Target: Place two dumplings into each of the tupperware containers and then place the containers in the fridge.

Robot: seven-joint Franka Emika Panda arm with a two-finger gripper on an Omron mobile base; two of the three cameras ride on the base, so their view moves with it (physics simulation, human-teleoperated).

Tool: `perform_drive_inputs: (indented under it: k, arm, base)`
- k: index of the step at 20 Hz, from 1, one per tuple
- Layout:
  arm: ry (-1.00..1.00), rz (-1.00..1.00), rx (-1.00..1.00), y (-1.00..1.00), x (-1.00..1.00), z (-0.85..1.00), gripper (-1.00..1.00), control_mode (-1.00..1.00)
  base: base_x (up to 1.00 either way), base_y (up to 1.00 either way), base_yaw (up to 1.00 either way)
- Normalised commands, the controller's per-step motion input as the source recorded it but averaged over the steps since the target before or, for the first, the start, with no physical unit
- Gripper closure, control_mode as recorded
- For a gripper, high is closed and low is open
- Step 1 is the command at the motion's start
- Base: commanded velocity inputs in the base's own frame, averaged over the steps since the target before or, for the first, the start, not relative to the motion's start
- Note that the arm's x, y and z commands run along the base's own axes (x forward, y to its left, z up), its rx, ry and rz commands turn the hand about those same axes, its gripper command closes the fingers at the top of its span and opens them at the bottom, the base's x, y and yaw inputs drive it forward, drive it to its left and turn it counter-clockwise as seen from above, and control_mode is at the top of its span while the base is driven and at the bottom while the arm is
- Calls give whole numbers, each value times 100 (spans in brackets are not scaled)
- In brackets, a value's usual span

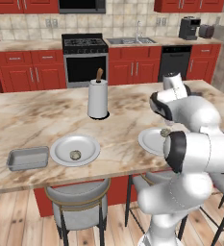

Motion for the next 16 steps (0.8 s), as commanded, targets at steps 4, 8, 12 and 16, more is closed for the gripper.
perform_drive_inputs:
  k: [4,8,12,16]
  arm:
    - [20,67,-23,100,-71,36,100,-100]
    - [21,58,-16,100,-88,39,100,-100]
    - [20,36,-8,61,-98,46,100,-100]
    - [12,4,8,-4,-50,54,100,-100]
  base:
    - [0,0,0]
    - [0,0,0]
    - [0,0,0]
    - [0,0,0]
